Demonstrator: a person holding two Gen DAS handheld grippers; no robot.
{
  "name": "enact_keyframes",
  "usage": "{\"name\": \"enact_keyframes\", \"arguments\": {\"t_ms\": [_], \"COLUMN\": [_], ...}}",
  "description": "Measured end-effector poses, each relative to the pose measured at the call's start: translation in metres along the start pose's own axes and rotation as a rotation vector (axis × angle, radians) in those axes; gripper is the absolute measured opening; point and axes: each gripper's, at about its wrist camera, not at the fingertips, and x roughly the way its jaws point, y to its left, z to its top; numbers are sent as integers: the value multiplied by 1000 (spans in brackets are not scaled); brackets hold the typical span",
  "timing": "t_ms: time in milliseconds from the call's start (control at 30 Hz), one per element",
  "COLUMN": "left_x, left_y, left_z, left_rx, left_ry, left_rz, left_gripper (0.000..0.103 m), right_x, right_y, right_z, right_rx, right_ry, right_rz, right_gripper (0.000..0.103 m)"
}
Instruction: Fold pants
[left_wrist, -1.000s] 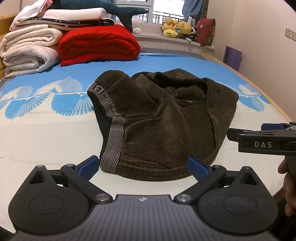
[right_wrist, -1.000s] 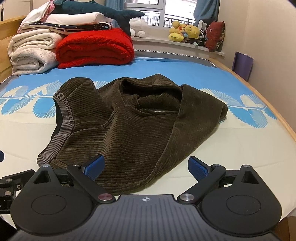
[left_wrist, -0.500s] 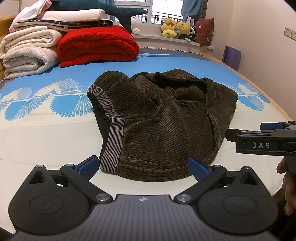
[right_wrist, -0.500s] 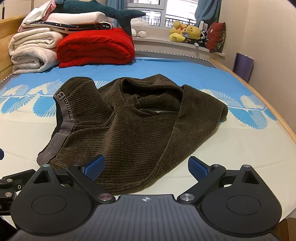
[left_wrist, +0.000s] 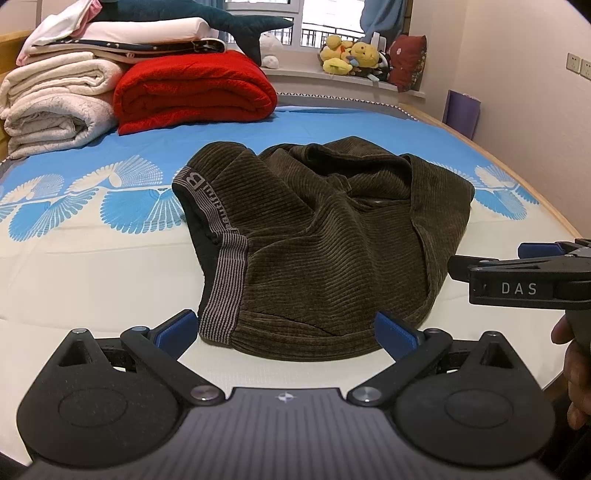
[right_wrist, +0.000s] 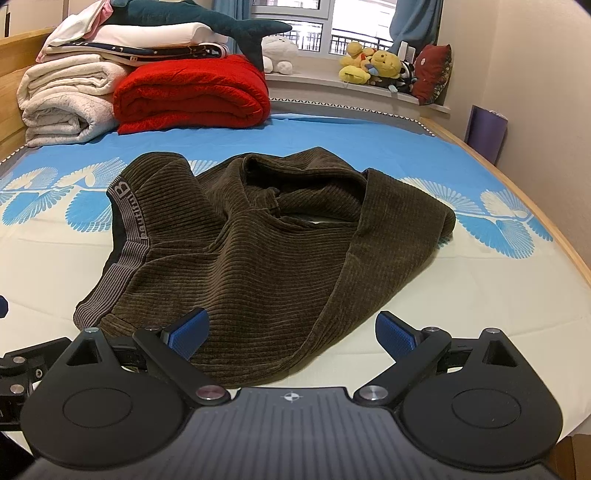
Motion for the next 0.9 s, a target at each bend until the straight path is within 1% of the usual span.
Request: {"name": "enact_keyframes", "arguments": {"t_ms": [167, 233, 267, 300, 333, 367, 400, 433, 467, 500, 533, 600, 633, 667, 733, 767, 800, 833, 867, 900], "left_x": [-2, -7, -11, -14, -16, -17, -16, -15, -13, -9, -3, 14, 25, 40, 73, 91, 116, 124, 127, 132], "left_y": [-1, 1, 3, 6, 9, 12, 16, 22, 28, 32, 38, 55, 65, 78, 107, 117, 123, 129, 132, 133], "left_z": [0, 2, 5, 8, 14, 23, 31, 42, 52, 61, 72, 87, 92, 95, 85, 77, 78, 79, 81, 84], "left_rx": [6, 5, 2, 5, 21, 48, 69, 91, 117, 146, 170, 154, 123, 69, -70, -101, -119, -168, -204, -229], "left_ry": [-13, -42, -58, -70, -74, -66, -56, -53, -54, -52, -47, -46, -39, -24, 13, 75, 224, 235, 219, 214], "left_rz": [1, 2, -5, -17, -40, -65, -83, -98, -106, -111, -112, -99, -93, -93, -105, -94, -19, -7, -29, -54], "left_gripper": [102, 99, 91, 74, 63, 42, 29, 25, 25, 25, 25, 25, 25, 25, 25, 25, 23, 23, 25, 31], "right_x": [-1, -4, -6, -10, -14, -17, -19, -20, -20, -20, -18, -11, -1, 11, 39, 58, 76, 92, 104, 115], "right_y": [-1, -3, -6, -10, -16, -22, -28, -36, -43, -51, -59, -74, -83, -89, -99, -103, -106, -108, -109, -108], "right_z": [0, 1, 3, 5, 8, 10, 13, 17, 21, 26, 31, 40, 46, 50, 51, 49, 49, 48, 48, 49], "right_rx": [1, 15, 26, 47, 68, 90, 108, 130, 143, 147, 145, 145, 140, 137, 149, 161, 176, 189, 195, 195], "right_ry": [-13, -36, -52, -81, -107, -131, -150, -171, -189, -208, -226, -249, -240, -215, -142, -81, -12, 51, 91, 120], "right_rz": [-8, -18, -25, -32, -36, -37, -40, -39, -34, -27, -21, -26, -38, -47, -51, -42, -27, -7, 8, 15], "right_gripper": [97, 96, 95, 94, 91, 89, 80, 65, 57, 42, 37, 37, 37, 37, 42, 43, 46, 49, 52, 58]}}
